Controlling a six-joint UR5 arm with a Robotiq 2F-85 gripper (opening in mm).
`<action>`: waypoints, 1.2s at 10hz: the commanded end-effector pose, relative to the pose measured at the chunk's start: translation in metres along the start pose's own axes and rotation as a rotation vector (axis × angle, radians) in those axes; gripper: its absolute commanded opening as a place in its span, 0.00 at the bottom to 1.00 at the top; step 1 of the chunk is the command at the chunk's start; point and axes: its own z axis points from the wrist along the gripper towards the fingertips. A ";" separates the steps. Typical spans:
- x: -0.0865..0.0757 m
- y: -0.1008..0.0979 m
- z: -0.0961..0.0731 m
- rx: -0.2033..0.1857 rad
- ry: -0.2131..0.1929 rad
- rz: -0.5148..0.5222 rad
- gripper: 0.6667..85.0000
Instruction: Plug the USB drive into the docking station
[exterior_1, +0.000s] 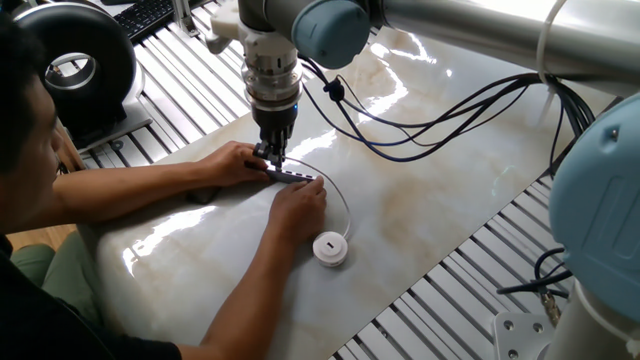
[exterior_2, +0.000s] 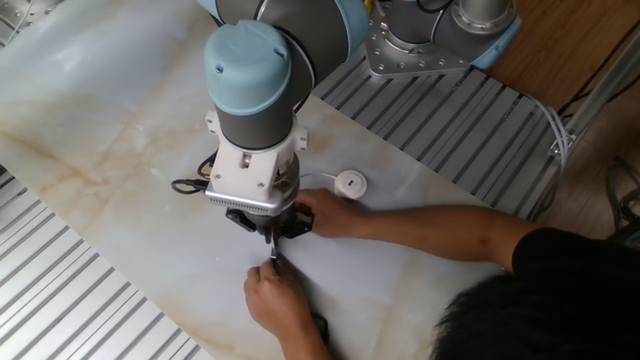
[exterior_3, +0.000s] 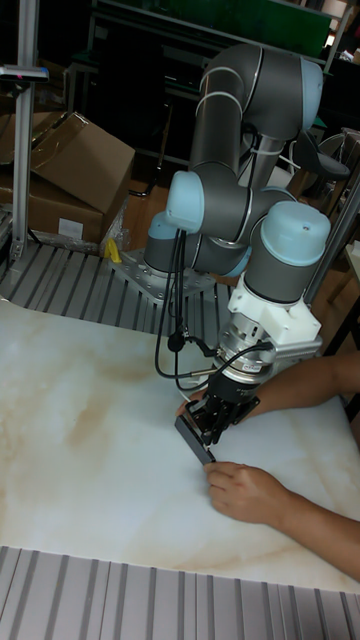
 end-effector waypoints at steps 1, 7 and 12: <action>-0.001 0.001 0.001 -0.005 -0.004 0.009 0.01; 0.000 -0.001 -0.001 -0.002 -0.003 0.001 0.01; -0.003 0.003 -0.002 -0.013 -0.010 0.011 0.01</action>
